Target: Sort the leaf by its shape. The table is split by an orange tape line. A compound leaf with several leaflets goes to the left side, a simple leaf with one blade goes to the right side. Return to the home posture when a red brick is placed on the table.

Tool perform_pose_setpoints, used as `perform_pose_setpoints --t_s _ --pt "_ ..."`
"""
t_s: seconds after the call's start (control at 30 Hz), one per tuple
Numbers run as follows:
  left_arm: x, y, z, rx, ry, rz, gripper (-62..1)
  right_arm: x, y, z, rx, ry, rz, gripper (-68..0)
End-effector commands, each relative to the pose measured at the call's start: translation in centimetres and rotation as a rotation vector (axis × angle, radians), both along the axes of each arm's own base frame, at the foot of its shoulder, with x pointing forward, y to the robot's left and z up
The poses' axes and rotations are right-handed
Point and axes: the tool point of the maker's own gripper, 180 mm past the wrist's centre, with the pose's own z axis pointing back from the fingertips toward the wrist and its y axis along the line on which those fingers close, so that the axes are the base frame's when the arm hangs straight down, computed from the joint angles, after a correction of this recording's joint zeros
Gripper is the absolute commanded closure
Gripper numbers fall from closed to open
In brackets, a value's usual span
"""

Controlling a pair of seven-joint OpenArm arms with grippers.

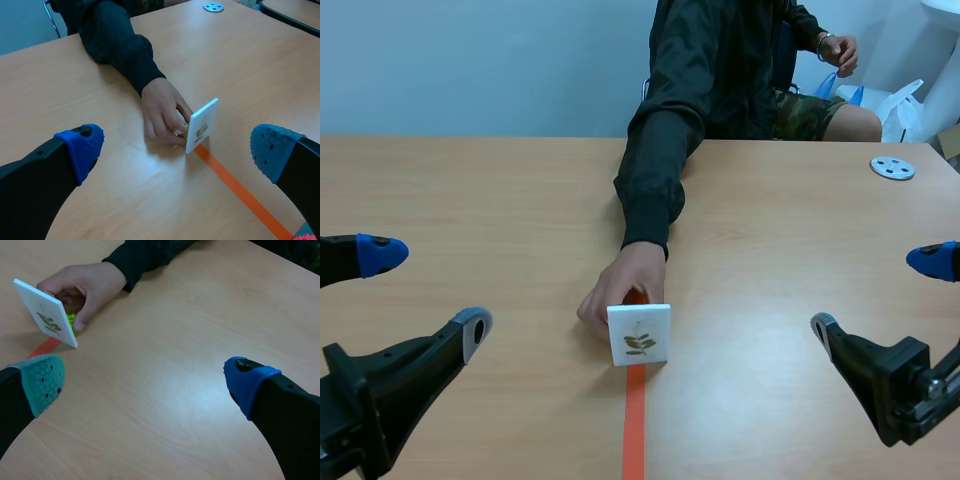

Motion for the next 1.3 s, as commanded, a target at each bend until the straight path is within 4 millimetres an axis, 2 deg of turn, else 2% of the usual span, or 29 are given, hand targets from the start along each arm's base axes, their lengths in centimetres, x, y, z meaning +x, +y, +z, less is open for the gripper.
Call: perform_pose_setpoints --t_s 0.0,0.7,0.97,1.07,1.27 --pt "0.1 -0.4 0.8 -0.023 -0.021 -0.007 -62.3 0.4 0.1 0.6 0.015 -0.026 0.0 -67.9" --pt "0.1 -0.4 0.8 -0.024 -0.022 -0.007 -62.3 0.5 0.1 0.7 0.011 -0.027 0.0 -67.9" --pt "0.1 -0.5 1.0 -0.031 -0.031 -0.007 -62.3 2.0 -0.1 0.7 -0.033 -0.011 0.007 -67.9" --pt "0.2 -0.5 1.2 -0.036 -0.038 -0.007 -62.3 2.1 1.0 0.2 -0.018 0.012 0.064 -67.9" --pt "0.2 -0.5 1.3 -0.042 -0.045 -0.007 -62.3 1.9 3.3 -2.2 0.026 0.081 0.174 -67.9"
